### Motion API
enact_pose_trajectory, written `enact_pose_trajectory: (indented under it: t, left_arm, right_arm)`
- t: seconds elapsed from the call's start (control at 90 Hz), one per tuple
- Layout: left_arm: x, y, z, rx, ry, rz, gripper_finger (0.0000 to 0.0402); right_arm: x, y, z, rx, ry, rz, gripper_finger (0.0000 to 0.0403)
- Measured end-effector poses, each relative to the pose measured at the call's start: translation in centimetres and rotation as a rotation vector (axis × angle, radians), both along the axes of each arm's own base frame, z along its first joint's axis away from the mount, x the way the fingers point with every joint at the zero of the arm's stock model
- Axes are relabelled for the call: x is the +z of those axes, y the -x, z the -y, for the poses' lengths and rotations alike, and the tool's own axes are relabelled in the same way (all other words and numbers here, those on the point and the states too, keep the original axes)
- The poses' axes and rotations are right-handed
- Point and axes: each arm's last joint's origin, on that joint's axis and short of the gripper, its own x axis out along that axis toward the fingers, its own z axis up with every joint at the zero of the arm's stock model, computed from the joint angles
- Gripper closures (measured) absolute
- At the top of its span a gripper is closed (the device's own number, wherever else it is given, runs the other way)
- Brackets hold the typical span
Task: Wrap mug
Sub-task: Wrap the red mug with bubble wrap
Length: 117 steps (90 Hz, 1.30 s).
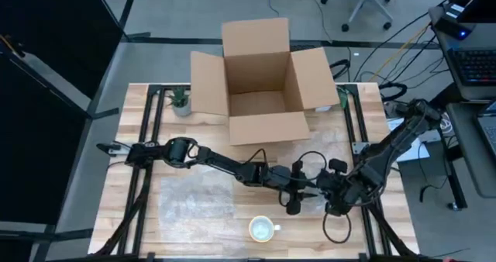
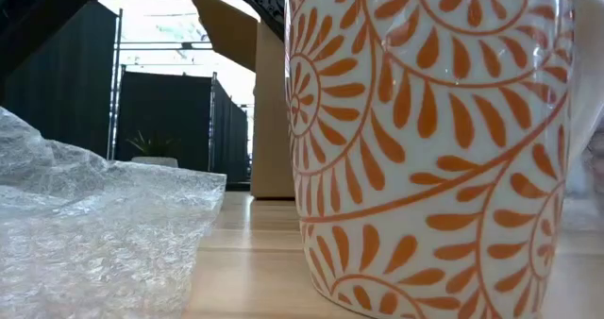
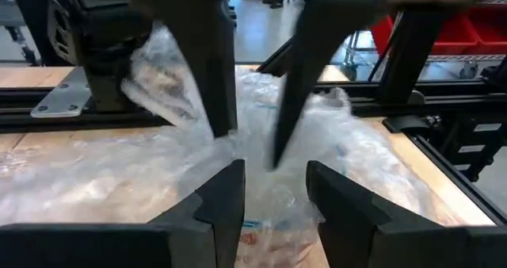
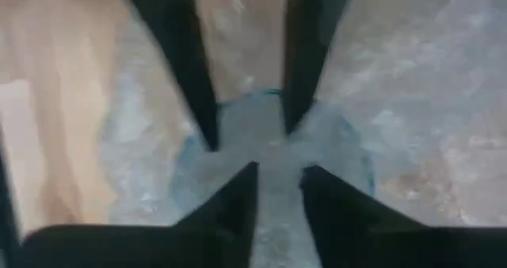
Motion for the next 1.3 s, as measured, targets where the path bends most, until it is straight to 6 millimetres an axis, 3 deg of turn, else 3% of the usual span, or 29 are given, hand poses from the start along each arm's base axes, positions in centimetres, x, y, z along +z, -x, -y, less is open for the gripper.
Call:
enact_pose_trajectory:
  t: [0.067, 0.2, 0.456, 0.789, 0.956, 1.133, 1.3]
  left_arm:
    - [0.0, 0.0, 0.0, 0.0, 0.0, 0.0, 0.0275]
    - [0.0, 0.0, 0.0, 0.0, 0.0, 0.003, 0.0275]
    - [0.1, 0.0, 0.0, 0.0, 0.001, 0.005, 0.0275]
    - [5.8, 1.9, -0.8, 0.075, -0.044, -0.114, 0.0275]
    - [4.3, 2.3, -1.5, 0.135, -0.066, -0.242, 0.0275]
    - [5.5, 1.8, -3.2, 0.244, -0.071, -0.155, 0.0275]
    - [4.0, 0.7, -3.4, 0.156, -0.014, -0.064, 0.0275]
  right_arm:
    - [-1.3, 0.0, 0.0, 0.001, -0.015, -0.011, 0.0394]
    - [-3.3, -0.3, 0.1, -0.035, -0.066, -0.003, 0.0389]
    - [-3.2, -0.5, 0.4, -0.037, -0.085, -0.009, 0.0401]
    - [-3.3, -0.5, 0.4, -0.017, -0.082, -0.022, 0.0402]
    - [-3.3, -0.5, 0.4, -0.01, -0.077, -0.016, 0.0402]
    - [-3.2, -0.6, 0.3, 0.002, -0.075, -0.007, 0.0402]
    - [-3.2, -0.6, 0.3, 0.007, -0.073, -0.005, 0.0402]
